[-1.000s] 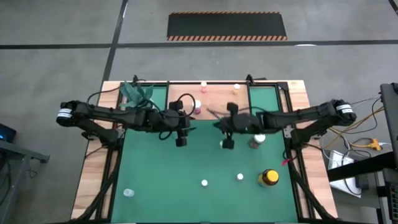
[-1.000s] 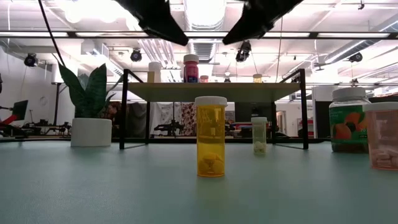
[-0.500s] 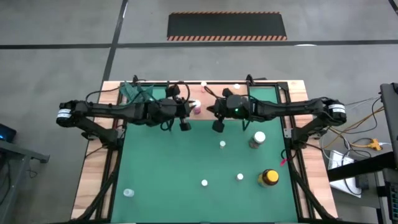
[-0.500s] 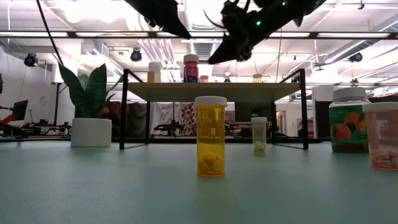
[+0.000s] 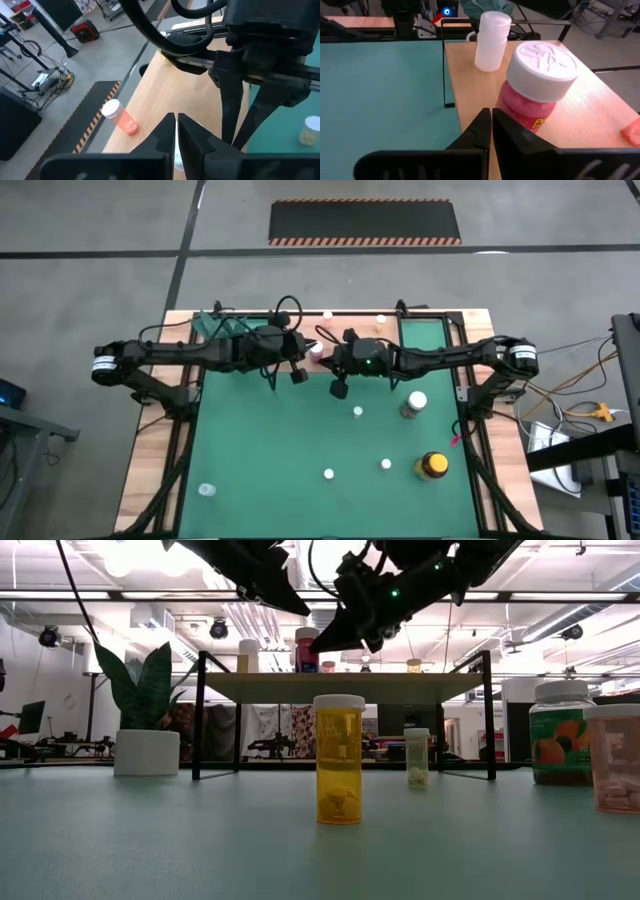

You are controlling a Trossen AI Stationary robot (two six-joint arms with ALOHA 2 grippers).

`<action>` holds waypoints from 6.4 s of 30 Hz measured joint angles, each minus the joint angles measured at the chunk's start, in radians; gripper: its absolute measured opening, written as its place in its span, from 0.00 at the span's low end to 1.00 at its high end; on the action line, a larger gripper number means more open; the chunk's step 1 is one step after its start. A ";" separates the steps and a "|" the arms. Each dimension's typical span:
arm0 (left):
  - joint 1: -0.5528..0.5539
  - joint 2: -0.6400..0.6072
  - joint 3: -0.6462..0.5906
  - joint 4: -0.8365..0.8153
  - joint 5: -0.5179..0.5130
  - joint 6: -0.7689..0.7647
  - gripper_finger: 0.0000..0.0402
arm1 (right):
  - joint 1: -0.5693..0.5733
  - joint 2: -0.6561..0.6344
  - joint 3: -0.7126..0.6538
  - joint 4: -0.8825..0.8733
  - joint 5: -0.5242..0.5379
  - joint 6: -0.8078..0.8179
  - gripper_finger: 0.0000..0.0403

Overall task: Pick and place medicine bottles onto shelf by color
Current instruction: Put the pink and blue pill bottle on the shelf

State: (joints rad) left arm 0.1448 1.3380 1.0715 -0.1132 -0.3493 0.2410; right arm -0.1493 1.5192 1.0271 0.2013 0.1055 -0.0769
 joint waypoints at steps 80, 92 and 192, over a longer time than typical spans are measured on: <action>-0.045 -0.037 -0.139 -0.008 0.057 -0.234 0.00 | -0.060 -0.037 -0.001 -0.099 -0.068 -0.107 0.02; -0.042 -0.013 -0.141 -0.007 0.057 -0.236 0.00 | -0.110 0.004 -0.001 0.090 -0.003 -0.171 0.02; -0.059 -0.073 -0.142 -0.026 0.003 -0.119 0.00 | -0.139 0.044 0.000 0.160 -0.235 -0.061 0.02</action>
State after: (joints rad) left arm 0.0855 1.2652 0.9298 -0.1389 -0.3464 0.1223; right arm -0.2884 1.5633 1.0267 0.3609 -0.1293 -0.1383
